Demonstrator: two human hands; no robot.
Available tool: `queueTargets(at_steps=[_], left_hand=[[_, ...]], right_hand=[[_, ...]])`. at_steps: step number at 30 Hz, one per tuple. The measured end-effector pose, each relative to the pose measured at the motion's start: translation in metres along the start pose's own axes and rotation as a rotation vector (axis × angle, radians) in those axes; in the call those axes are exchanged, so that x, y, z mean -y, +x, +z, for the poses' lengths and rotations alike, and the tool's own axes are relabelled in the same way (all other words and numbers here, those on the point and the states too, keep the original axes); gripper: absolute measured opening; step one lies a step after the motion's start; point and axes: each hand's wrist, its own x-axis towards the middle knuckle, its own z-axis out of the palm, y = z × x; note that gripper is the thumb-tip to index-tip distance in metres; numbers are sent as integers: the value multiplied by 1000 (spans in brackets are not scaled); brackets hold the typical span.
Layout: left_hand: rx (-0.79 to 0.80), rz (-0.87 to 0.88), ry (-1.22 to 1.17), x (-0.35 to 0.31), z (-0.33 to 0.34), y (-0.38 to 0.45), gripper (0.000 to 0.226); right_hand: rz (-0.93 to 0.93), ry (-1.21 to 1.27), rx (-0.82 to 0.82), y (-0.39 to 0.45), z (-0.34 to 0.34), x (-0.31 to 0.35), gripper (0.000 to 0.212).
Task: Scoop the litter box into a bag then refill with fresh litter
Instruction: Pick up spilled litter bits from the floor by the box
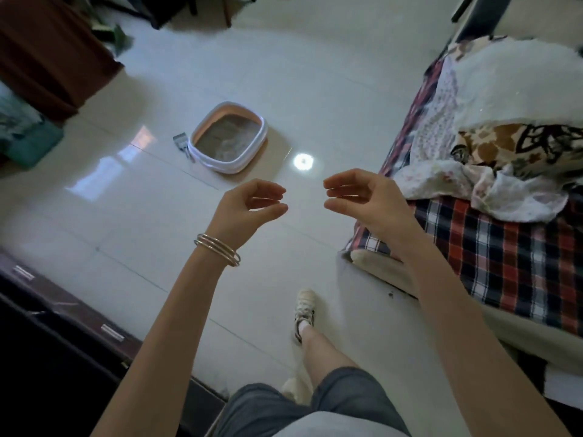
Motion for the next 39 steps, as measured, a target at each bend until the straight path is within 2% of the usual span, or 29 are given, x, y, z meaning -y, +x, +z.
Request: queueTargets(at_steps=[11,27,33,39], left_hand=[[-100,-35,-17,-18,-42,188,22],[7,-69,-22,-38,-105,471,22],[19,-143,-32,1,-89,583,22],[-12,-180,-39,118,-52,704,23]], right_hand=[[19,-31,34,203,-22,22,26],[118,-12,-64,475,-33,34,24],[164,-18,-66,582,-52,-18,20],[188,-49,-66,701,-49,-147,20]])
